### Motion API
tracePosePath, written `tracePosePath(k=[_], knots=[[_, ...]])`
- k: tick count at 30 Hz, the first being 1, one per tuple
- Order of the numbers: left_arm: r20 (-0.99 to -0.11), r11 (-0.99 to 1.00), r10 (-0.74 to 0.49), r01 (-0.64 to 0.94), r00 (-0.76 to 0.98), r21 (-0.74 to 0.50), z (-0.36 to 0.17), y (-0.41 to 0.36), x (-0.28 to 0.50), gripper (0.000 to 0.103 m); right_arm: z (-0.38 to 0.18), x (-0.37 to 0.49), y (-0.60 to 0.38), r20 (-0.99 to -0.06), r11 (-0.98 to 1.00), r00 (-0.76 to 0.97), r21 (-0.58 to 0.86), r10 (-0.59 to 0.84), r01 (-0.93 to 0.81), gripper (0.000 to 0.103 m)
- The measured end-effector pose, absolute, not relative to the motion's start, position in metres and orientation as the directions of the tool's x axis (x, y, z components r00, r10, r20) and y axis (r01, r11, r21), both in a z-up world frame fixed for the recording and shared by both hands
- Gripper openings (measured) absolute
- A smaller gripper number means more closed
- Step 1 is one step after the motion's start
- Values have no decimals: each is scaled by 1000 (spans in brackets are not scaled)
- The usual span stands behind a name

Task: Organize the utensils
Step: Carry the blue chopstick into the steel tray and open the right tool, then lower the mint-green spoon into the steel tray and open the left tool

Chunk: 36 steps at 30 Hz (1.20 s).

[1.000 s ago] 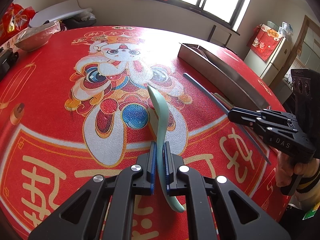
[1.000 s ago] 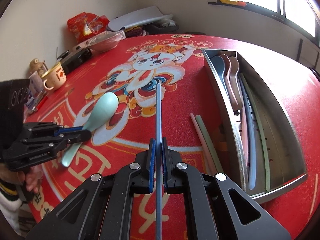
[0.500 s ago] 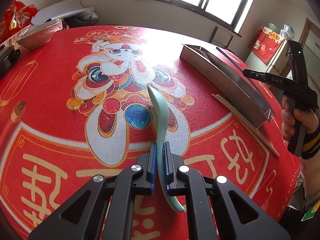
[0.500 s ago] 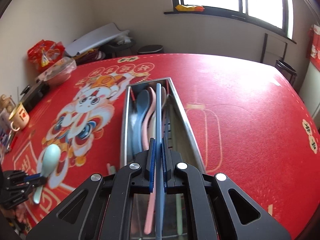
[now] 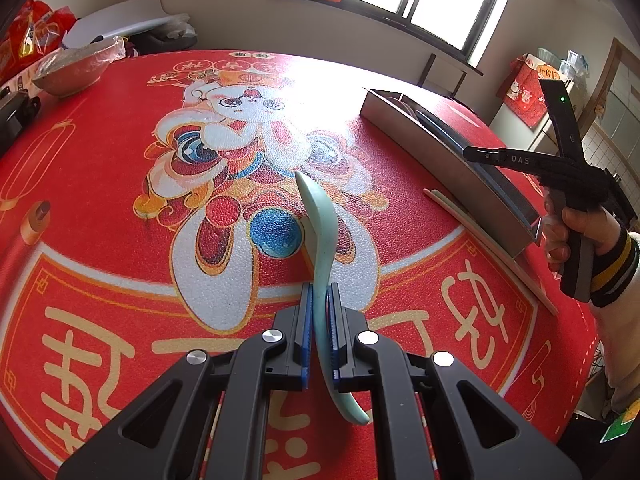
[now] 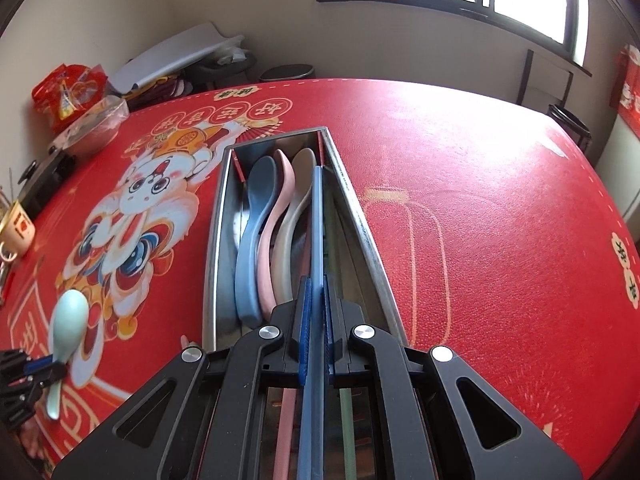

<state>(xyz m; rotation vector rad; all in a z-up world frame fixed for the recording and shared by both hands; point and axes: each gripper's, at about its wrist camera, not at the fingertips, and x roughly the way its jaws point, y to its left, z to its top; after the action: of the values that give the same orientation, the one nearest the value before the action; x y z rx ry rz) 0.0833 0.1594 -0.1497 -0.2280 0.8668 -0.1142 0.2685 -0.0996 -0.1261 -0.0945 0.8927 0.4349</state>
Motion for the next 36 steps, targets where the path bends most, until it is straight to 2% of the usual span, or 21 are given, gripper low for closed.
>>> tracePosePath(k=[11,24,25,26,28,30,36], knots=[[-742,970,-191,7,643,-244,-150,159,83,8,-129,268,-104,-779,911,536,107,325,-398,8],[-745,974,-176,7,644,-225,-149,156,84,7,-115,241,-130,-695,865,568,160,441,-476,10],[-745,975,-174,7,644,-221,-149,155,84,7,-115,241,-133,-690,862,568,165,448,-479,16],[-746,977,-169,7,644,-215,-149,155,83,7,-114,240,-137,-685,861,572,168,452,-479,30],[-749,981,-153,7,645,-195,-148,151,83,7,-113,239,-145,-665,861,588,171,460,-480,49],[-751,983,-146,6,644,-185,-147,149,84,7,-112,239,-151,-651,857,596,173,470,-486,50],[-760,984,-118,-30,639,-178,-146,153,86,7,-112,248,-165,-623,827,574,235,531,-510,69]])
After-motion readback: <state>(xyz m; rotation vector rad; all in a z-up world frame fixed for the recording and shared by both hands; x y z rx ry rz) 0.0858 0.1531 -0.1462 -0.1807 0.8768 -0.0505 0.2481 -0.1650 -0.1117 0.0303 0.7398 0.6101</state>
